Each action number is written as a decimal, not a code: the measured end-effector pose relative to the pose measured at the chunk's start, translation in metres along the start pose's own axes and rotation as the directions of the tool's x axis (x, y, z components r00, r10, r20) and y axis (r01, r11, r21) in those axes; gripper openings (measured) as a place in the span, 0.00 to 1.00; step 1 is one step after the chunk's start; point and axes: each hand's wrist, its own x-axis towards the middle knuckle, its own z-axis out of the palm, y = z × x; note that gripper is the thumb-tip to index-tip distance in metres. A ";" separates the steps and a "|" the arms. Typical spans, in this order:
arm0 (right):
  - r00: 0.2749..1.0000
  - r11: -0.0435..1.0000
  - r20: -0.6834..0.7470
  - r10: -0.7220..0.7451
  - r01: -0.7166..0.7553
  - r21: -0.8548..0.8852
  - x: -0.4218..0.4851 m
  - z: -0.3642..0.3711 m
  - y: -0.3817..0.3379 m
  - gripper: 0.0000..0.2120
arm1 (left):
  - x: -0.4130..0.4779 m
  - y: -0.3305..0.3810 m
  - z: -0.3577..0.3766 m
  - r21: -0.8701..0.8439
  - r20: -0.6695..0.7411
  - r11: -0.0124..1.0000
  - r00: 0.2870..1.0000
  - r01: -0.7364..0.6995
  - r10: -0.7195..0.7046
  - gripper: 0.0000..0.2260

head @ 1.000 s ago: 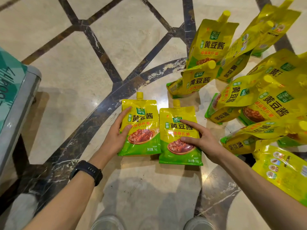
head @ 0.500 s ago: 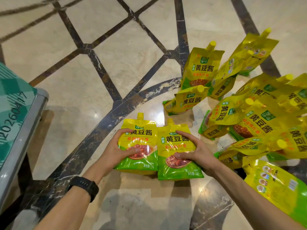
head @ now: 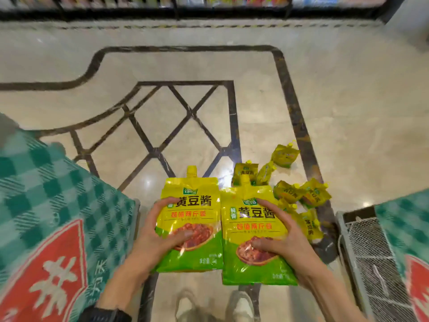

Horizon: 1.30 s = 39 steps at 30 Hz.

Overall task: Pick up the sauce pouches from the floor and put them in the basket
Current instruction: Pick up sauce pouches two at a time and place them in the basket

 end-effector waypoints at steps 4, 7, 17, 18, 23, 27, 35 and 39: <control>0.996 0.996 -0.018 -0.085 0.085 -0.029 -0.089 -0.014 -0.152 0.39 | -0.065 0.165 -0.005 -0.013 0.052 0.997 0.995 -0.082 0.083 0.27; 0.986 0.987 -0.046 -0.160 0.160 -0.008 -0.138 -0.026 -0.220 0.40 | -0.099 0.238 -0.002 -0.041 0.048 0.988 0.988 -0.146 0.148 0.28; 0.913 0.939 -0.221 -0.343 0.341 -0.049 -0.221 -0.059 -0.292 0.39 | -0.110 0.319 0.034 -0.141 0.223 0.951 0.927 -0.275 0.301 0.32; 0.899 0.937 -0.264 -0.348 0.345 -0.060 -0.229 -0.061 -0.291 0.38 | -0.108 0.324 0.041 -0.158 0.255 0.952 0.921 -0.262 0.296 0.32; 0.802 0.947 -0.515 -0.303 0.313 -0.070 -0.281 -0.072 -0.267 0.41 | -0.103 0.337 0.085 -0.163 0.459 0.934 0.813 -0.318 0.357 0.30; 0.669 0.938 -0.698 -0.255 0.348 -0.009 -0.351 -0.079 -0.230 0.40 | -0.122 0.339 0.140 -0.160 0.666 0.927 0.656 -0.339 0.355 0.31; 0.177 0.891 -0.980 -0.087 0.455 0.003 -0.552 -0.061 -0.144 0.40 | -0.259 0.337 0.291 -0.173 0.947 0.896 0.181 -0.409 0.266 0.32; -0.109 0.878 -0.994 0.023 0.478 -0.032 -0.665 -0.030 -0.089 0.39 | -0.378 0.318 0.360 -0.207 0.978 0.873 -0.096 -0.441 0.183 0.38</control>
